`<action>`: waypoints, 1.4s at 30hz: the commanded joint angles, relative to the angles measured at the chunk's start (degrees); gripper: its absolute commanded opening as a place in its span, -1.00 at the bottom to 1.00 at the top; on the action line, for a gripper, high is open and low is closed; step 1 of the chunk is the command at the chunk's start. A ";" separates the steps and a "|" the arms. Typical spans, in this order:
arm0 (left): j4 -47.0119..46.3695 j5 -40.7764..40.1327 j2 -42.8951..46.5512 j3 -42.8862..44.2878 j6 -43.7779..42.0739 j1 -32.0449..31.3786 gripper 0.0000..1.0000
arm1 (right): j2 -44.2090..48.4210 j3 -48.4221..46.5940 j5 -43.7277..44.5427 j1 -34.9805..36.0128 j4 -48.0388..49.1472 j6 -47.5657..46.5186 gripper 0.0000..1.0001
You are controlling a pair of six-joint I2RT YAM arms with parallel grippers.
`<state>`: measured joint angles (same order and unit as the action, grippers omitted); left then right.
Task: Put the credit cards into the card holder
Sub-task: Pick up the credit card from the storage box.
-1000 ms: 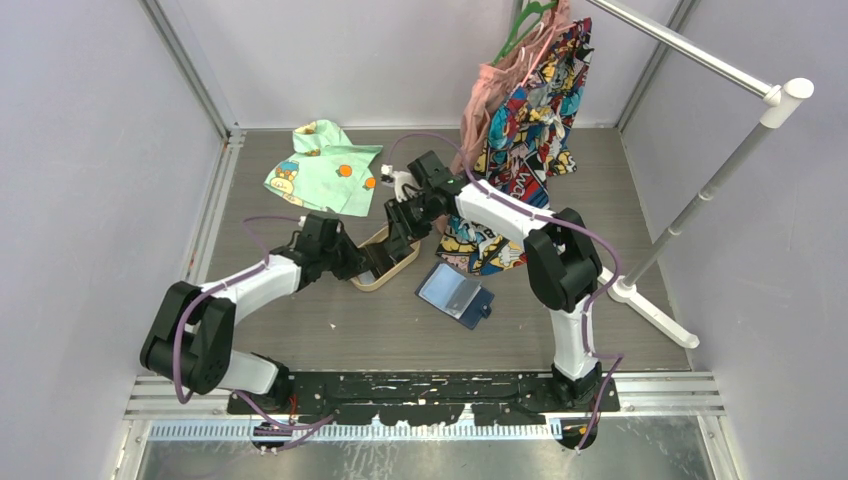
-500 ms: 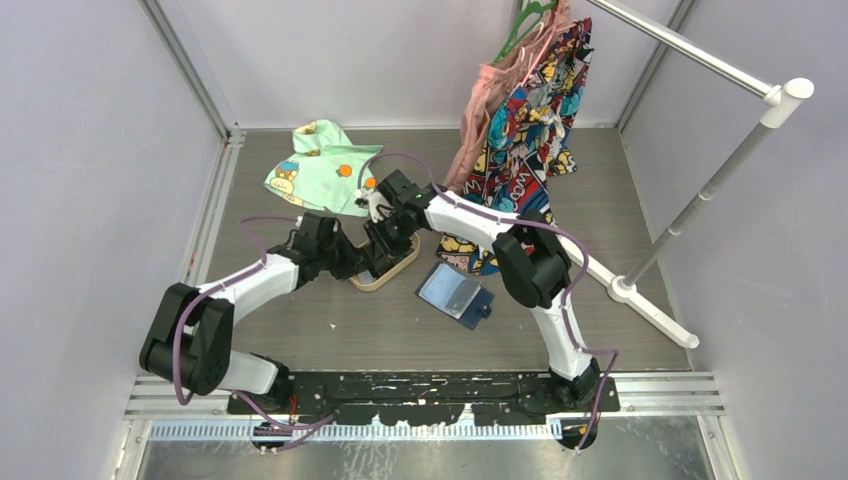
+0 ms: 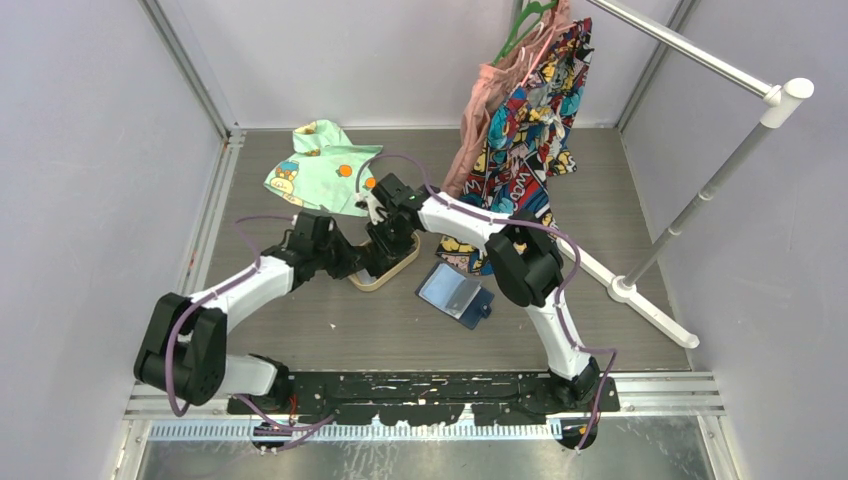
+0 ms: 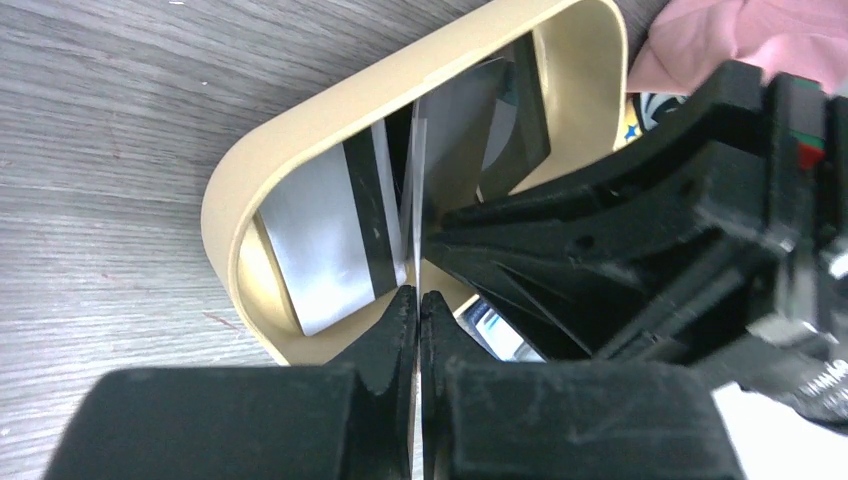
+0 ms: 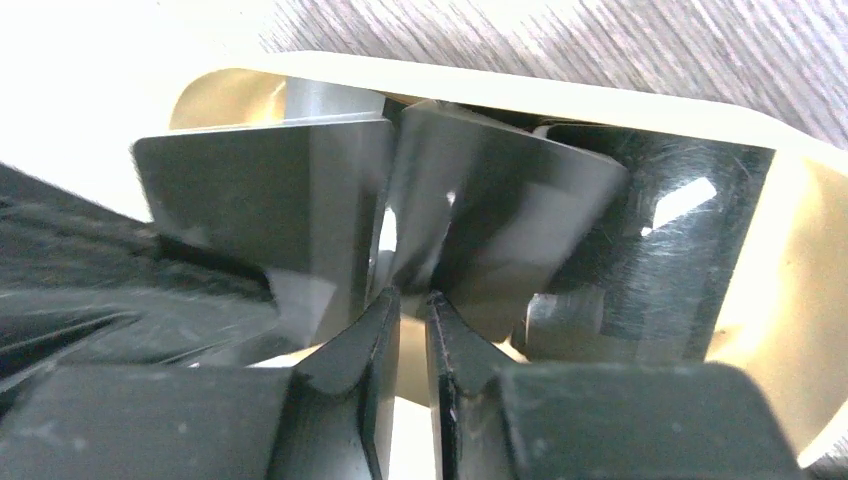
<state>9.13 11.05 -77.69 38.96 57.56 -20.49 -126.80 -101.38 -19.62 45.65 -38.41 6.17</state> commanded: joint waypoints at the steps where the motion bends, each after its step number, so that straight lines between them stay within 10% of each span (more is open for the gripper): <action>1: 0.96 1.24 4.93 0.42 -2.46 0.40 -1.00 | 1.39 -2.81 0.22 -0.26 -0.01 -1.54 -0.55; 11: 0.56 4.07 17.63 -2.31 -12.19 0.44 -1.00 | 14.09 -0.33 -16.38 -5.50 -2.73 -7.79 -0.09; 21: -34.18 28.67 24.72 -12.49 -15.28 -1.62 -1.00 | 34.21 18.55 -39.82 -12.92 -12.18 -22.22 0.50; 36: -60.92 34.11 8.77 -9.04 -11.00 -15.05 -1.00 | 44.42 31.53 -48.10 -21.45 -4.51 -15.76 0.46; 42: -66.97 33.99 4.72 -6.86 -8.70 -16.31 -1.00 | 44.97 32.02 -50.58 -20.08 -4.08 -16.04 0.05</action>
<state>-48.34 44.18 -71.92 29.74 47.00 -36.29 -84.25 -69.38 -66.35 24.91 -44.34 -9.89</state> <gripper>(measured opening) 0.009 0.610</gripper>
